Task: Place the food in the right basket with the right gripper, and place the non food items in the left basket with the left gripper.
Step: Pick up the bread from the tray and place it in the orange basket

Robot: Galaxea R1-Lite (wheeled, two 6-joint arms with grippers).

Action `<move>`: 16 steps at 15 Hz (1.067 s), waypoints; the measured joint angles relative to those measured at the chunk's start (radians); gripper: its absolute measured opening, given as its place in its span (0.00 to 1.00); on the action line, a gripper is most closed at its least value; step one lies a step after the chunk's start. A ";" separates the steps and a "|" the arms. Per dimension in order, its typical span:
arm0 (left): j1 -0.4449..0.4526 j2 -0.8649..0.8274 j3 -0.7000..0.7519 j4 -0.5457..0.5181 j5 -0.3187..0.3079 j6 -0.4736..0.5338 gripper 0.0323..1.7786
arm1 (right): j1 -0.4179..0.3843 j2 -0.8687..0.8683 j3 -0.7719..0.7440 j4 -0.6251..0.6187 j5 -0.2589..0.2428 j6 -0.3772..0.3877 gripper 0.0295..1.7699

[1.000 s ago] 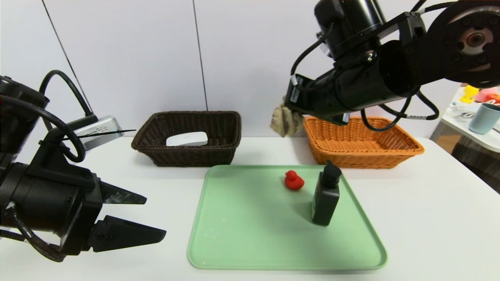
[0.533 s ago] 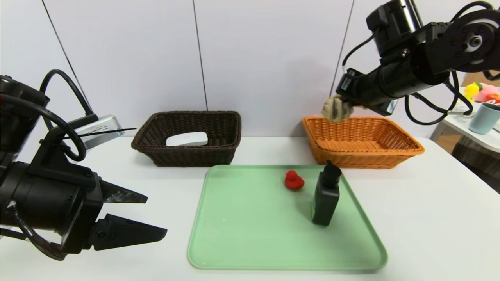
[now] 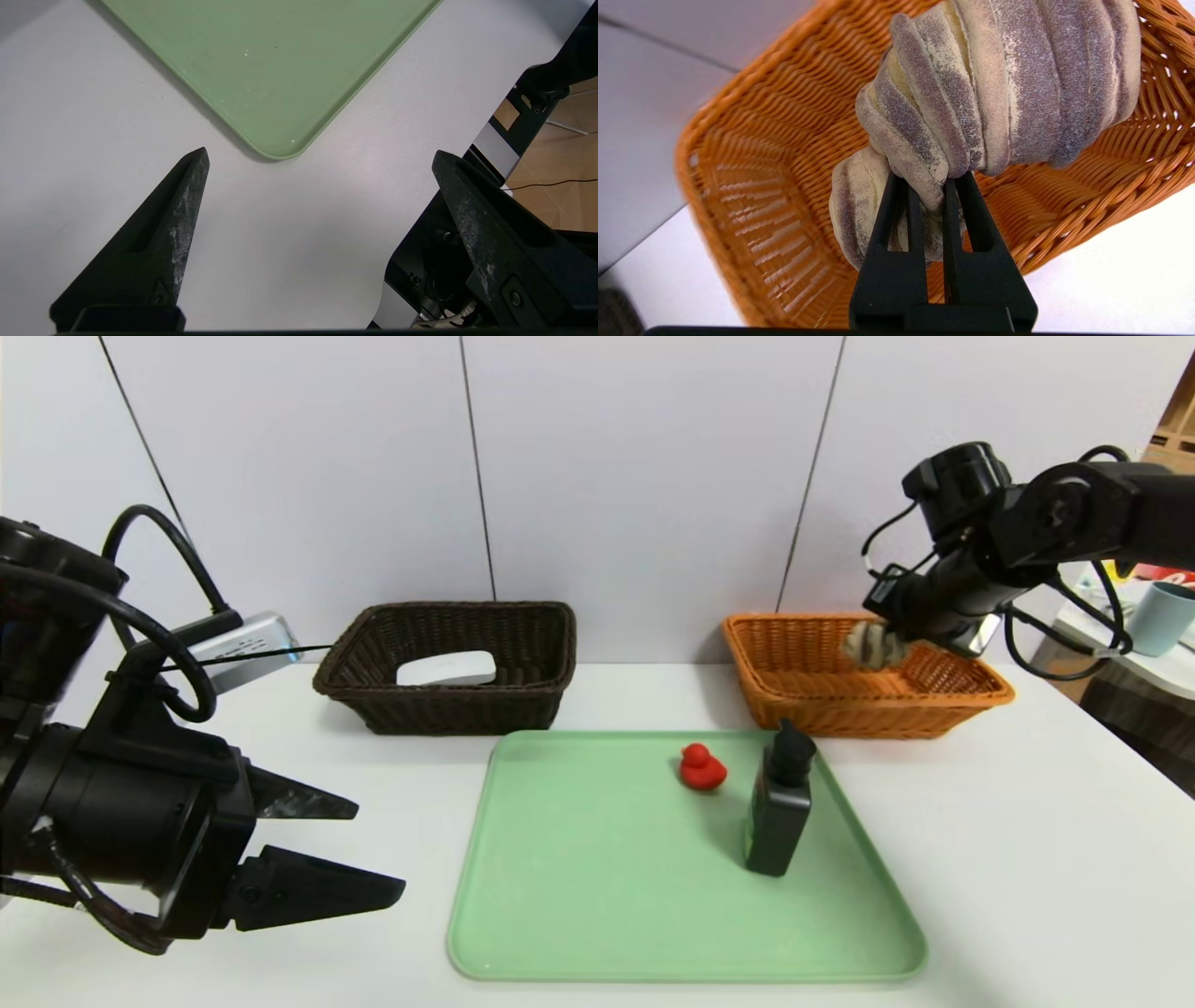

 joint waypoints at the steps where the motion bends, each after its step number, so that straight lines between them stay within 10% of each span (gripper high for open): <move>1: 0.000 0.003 0.000 0.000 0.000 0.000 0.95 | -0.009 0.017 0.000 -0.001 0.002 0.002 0.08; 5: 0.000 0.013 0.000 0.000 0.000 0.000 0.95 | -0.030 0.057 -0.003 -0.008 0.082 0.007 0.30; 16: -0.007 0.006 -0.002 0.000 0.000 0.001 0.95 | -0.023 0.023 -0.005 -0.029 0.092 0.005 0.80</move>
